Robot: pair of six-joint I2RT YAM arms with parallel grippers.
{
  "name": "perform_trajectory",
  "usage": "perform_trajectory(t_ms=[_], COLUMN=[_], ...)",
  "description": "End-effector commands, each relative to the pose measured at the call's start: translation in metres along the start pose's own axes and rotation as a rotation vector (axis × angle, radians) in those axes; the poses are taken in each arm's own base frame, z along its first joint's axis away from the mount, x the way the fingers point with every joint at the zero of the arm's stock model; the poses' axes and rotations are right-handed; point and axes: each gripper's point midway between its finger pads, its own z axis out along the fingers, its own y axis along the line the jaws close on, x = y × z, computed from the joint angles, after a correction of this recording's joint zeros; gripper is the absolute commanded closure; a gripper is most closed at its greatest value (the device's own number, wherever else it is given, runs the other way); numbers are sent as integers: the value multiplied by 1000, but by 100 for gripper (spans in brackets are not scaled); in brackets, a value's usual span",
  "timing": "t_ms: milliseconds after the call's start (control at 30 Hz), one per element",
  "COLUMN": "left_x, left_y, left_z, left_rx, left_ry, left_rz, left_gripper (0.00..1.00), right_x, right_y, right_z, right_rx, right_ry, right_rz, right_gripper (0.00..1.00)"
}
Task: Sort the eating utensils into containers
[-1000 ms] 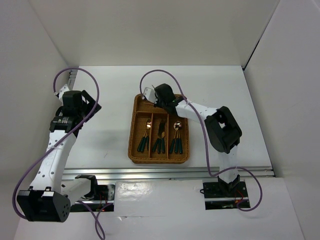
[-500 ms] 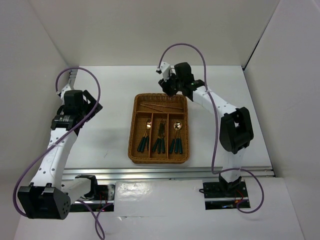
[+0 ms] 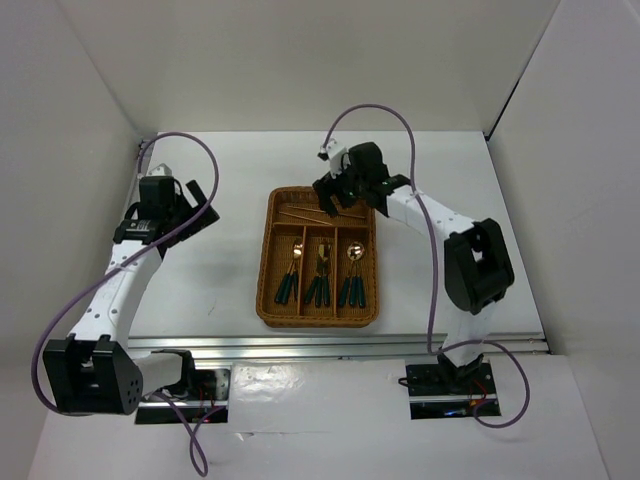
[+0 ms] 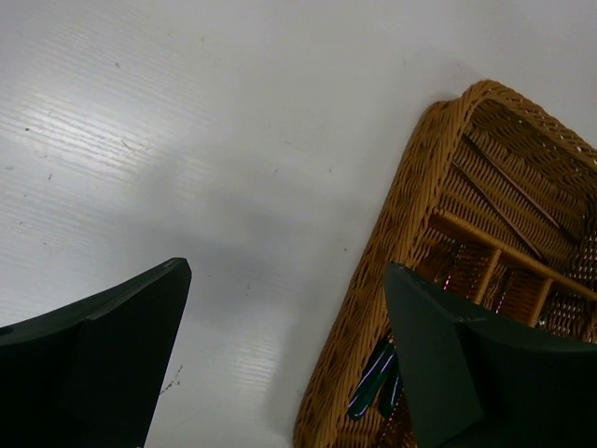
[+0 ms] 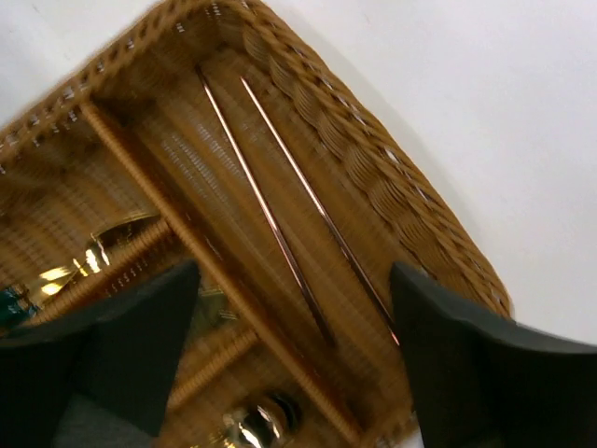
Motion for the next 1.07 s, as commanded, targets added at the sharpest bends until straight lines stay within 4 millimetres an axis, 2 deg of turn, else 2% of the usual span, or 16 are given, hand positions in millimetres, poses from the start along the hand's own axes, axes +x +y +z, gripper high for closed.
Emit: perform_trajectory(t_ms=[0,100,133,167,200,233,267,333,367,500,567,667,767,900,1000,1033], left_x=[-14,-28,-26,-34,-32,-34,-36,-34,-34,-38,-32,-19,-3,11,16,12], left_y=[-21,-32,-32,-39,-43,-44,-49,-49,-51,-45,-34,-25,-18,-20,-17,-19], left_z=[-1,-12,-16,-21,-24,-30,-35,-40,-44,-54,-51,-50,-51,-67,-79,-85], left_rx=[125,182,194,224,255,268,293,310,324,295,242,218,225,291,311,324], left_ry=[-41,-107,-113,-148,-148,-171,-184,-191,-196,-224,-200,-157,-130,-135,-173,-201], left_rz=[107,162,173,175,190,191,195,211,213,207,201,221,235,243,233,235], left_gripper=[0,0,0,0,0,0,0,0,0,0,0,0,0,0,0,0], right_x=[-69,-78,-85,-80,-79,-86,-79,-79,-75,-69,-60,-39,-29,-9,-3,-2], right_y=[-24,-37,-43,-49,-55,-54,-54,-54,-54,-48,-43,-35,-27,-15,-11,-10], right_z=[-61,-99,-120,-127,-137,-154,-157,-169,-181,-213,-232,-246,-255,-255,-263,-263], right_rx=[166,285,344,379,431,448,463,488,512,541,562,571,551,521,519,516], right_ry=[-251,-332,-367,-372,-382,-423,-424,-459,-480,-531,-565,-581,-592,-552,-572,-583], right_rz=[34,102,136,160,186,218,237,275,291,370,422,464,500,538,536,547], right_gripper=[3,0,0,0,0,0,0,0,0,0,0,0,0,0,0,0])
